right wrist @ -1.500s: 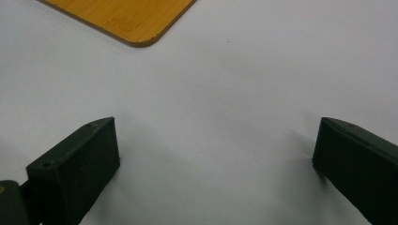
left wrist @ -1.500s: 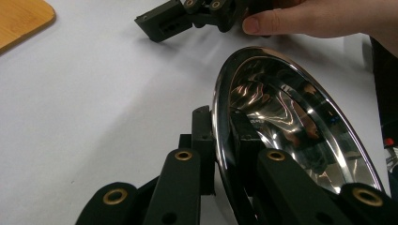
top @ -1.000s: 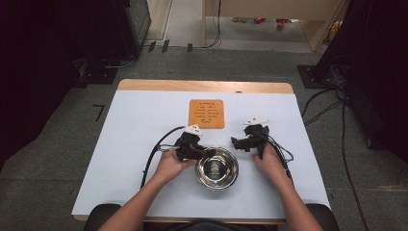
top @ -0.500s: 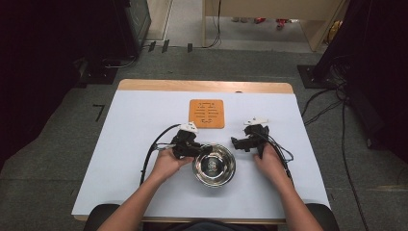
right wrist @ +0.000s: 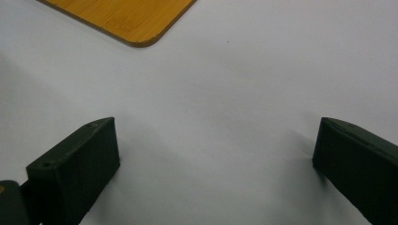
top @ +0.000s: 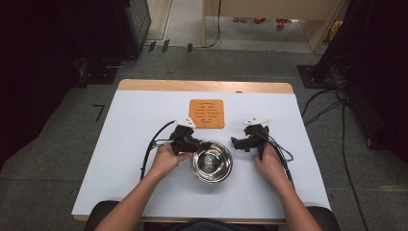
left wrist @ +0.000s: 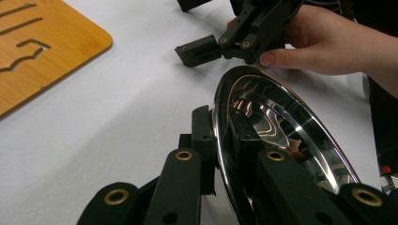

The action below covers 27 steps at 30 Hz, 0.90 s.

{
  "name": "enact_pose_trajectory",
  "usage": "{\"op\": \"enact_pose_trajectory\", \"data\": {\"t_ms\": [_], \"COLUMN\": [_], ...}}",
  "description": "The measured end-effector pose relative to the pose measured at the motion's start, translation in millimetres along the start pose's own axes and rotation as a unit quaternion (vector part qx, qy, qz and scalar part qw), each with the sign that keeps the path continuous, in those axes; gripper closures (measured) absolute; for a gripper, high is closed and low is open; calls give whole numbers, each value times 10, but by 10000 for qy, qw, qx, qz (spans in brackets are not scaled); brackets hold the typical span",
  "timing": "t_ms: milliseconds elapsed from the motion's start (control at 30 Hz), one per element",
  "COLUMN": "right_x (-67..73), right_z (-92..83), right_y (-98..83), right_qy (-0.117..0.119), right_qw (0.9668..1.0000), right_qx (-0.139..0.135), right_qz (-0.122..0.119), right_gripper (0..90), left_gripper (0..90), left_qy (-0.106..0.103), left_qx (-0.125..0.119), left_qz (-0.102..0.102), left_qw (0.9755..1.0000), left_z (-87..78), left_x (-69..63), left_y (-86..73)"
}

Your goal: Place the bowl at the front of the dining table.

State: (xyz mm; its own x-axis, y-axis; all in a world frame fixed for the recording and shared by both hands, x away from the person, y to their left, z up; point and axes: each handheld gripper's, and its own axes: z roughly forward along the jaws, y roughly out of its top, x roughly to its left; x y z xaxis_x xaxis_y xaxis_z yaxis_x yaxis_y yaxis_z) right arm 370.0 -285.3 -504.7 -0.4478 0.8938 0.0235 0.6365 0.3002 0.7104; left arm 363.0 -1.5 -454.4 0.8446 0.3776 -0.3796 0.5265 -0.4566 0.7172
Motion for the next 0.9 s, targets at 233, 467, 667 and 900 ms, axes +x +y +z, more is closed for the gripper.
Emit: {"op": "enact_pose_trajectory", "data": {"t_ms": [233,467,667,900], "right_x": [0,1,1,1], "right_z": [0,0,0,0], "right_y": [0,0,0,0], "right_qy": [0,0,0,-1], "right_qw": [10000,10000,10000,10000], "right_qx": [0,-3,2,1], "right_qz": [0,8,6,4], "right_gripper": [4,4,4,4], "left_gripper": [844,844,844,844], "left_qy": [44,89,135,180], "left_qx": [-69,-97,-160,-102], "left_qz": [-31,-104,-175,-174], "left_qw": [10000,9999,9996,9996], "left_z": [-25,-38,-53,-33], "left_x": [49,104,158,208], "left_y": [37,57,68,85]}}
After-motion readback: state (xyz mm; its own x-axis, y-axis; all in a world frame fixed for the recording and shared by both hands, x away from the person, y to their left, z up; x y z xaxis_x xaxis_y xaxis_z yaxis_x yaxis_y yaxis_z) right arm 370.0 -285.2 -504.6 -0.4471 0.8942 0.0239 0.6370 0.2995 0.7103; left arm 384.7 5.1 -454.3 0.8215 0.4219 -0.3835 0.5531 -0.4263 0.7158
